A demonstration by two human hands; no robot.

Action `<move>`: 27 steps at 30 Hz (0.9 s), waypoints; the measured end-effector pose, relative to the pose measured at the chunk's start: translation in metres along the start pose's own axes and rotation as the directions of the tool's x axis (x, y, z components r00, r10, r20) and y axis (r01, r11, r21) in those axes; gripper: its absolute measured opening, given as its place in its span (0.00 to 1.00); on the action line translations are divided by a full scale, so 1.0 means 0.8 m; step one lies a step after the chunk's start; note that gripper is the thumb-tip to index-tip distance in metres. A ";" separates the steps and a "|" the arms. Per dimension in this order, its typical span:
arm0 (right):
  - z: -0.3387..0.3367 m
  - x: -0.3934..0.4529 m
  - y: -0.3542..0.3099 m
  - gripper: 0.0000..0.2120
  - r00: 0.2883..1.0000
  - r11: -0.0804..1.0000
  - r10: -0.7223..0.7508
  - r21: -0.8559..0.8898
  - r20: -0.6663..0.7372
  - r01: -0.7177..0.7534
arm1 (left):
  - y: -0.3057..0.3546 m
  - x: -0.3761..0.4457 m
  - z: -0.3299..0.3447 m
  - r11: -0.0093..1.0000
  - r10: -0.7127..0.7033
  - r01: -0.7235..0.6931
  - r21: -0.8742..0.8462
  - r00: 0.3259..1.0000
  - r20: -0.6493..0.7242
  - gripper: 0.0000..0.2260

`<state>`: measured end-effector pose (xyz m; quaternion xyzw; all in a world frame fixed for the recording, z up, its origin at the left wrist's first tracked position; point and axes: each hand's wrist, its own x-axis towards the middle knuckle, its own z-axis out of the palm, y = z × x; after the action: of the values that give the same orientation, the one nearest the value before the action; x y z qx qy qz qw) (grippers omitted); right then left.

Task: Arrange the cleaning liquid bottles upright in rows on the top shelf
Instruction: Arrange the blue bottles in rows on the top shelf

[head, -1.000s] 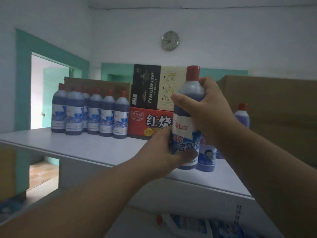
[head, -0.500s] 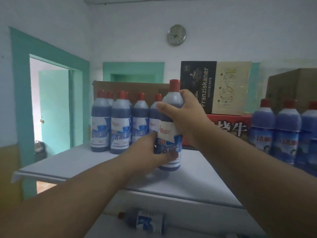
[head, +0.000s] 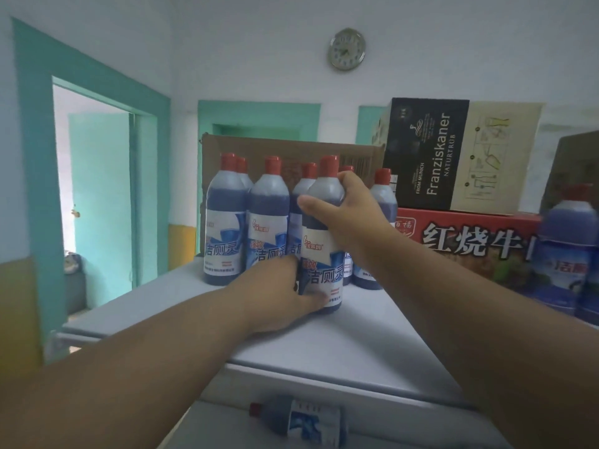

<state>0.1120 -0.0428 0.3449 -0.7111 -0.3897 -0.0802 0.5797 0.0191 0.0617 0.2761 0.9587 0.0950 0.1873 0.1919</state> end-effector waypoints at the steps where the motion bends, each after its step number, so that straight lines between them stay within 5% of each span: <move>1: 0.002 0.001 0.002 0.20 1.000 1.000 -0.005 0.006 -0.003 0.005 | -0.003 -0.001 0.000 0.996 -0.008 0.008 0.083 1.000 0.003 0.23; 5: 0.001 -0.001 0.011 0.21 1.000 1.000 -0.006 -0.015 -0.005 0.006 | -0.012 -0.006 -0.003 0.955 0.000 -0.026 0.296 0.996 0.085 0.29; 11: -0.019 -0.018 0.025 0.32 0.978 0.987 0.092 -0.149 0.186 -0.065 | -0.020 -0.013 -0.001 0.963 -0.020 0.010 0.270 0.999 0.032 0.20; 27: 0.017 -0.017 0.060 0.30 0.997 0.945 0.049 -0.327 0.057 -0.027 | -0.025 -0.014 0.007 0.930 0.000 0.005 0.366 1.000 -0.012 0.24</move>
<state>0.1291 -0.0380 0.2961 -0.8067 -0.3759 -0.1093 0.4427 0.0092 0.0752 0.2597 0.9764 0.1306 0.1718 0.0095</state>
